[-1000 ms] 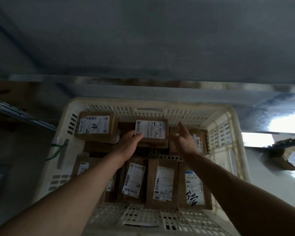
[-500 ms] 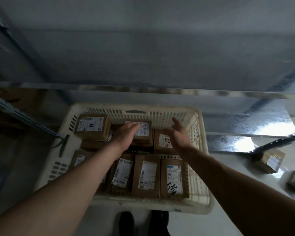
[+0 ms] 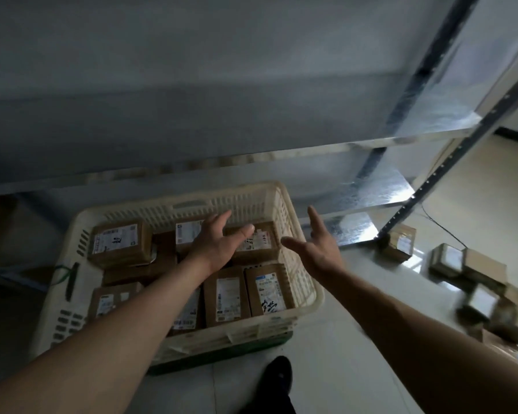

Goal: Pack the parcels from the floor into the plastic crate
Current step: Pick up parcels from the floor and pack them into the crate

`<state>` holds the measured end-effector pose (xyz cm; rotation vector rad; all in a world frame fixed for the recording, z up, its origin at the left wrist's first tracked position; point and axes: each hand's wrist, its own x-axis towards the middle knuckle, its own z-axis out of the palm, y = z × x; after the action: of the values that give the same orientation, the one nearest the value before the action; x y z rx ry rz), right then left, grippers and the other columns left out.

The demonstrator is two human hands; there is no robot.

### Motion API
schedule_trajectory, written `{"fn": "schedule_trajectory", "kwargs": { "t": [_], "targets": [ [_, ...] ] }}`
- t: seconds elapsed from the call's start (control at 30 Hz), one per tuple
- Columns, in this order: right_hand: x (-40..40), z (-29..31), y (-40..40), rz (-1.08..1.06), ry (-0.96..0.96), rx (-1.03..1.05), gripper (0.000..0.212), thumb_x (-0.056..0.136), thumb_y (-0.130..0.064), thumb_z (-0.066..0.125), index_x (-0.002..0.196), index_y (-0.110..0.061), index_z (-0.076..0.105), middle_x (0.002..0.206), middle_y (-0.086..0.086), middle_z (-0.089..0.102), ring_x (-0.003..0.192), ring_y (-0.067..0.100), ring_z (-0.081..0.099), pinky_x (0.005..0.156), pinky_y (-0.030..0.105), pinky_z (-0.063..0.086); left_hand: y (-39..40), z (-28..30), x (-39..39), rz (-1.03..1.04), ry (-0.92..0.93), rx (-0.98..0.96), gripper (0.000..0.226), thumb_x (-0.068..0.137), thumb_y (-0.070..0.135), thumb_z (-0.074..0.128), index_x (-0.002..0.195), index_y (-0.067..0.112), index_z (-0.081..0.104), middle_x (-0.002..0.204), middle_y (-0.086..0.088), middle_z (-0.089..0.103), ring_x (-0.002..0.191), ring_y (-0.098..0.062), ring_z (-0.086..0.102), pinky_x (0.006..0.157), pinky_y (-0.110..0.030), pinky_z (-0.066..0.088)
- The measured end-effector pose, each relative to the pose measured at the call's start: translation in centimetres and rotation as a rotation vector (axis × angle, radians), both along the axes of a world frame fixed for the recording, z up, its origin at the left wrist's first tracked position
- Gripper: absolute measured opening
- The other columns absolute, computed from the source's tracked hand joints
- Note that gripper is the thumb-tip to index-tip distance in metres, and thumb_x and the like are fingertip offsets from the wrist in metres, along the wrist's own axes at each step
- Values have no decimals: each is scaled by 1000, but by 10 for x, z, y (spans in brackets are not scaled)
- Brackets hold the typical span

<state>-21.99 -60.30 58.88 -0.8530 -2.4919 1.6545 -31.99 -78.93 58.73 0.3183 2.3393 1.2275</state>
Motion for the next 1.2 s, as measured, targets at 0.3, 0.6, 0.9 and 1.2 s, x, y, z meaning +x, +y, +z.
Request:
{"fn": "schedule_trajectory", "kwargs": {
  "t": [0.3, 0.6, 0.9, 1.2],
  "targets": [
    [109, 9, 71, -164, -45, 161, 77, 89, -56, 62, 154, -29, 31, 165, 2, 20, 150, 23, 22, 120, 42, 22, 87, 8, 65, -224, 24, -40, 95, 64, 88, 42, 121, 17, 66, 145, -5, 41, 130, -17, 42, 107, -26, 30],
    [217, 13, 185, -360, -13, 119, 105, 77, -29, 80, 159, -26, 14, 164, 0, 22, 147, 22, 26, 118, 35, 26, 233, 14, 145, -363, 36, -49, 107, 68, 62, 69, 155, 24, 20, 162, -5, 17, 147, -22, 21, 117, -37, 22],
    [347, 10, 345, -522, -143, 150, 101, 80, -35, 79, 159, -24, 17, 165, 4, 18, 151, 24, 20, 122, 42, 22, 401, 17, 251, -500, 41, -47, 93, 82, 43, 74, 155, 18, 22, 162, -8, 15, 148, -23, 17, 116, -35, 20],
    [419, 2, 425, -691, -181, 121, 89, 77, -35, 77, 153, -20, 34, 155, 4, 40, 139, 24, 41, 114, 44, 37, 503, 10, 306, -680, 63, -117, 75, 85, 45, 69, 147, 15, 41, 161, -4, 17, 146, -22, 22, 115, -34, 22]
  ]
}}
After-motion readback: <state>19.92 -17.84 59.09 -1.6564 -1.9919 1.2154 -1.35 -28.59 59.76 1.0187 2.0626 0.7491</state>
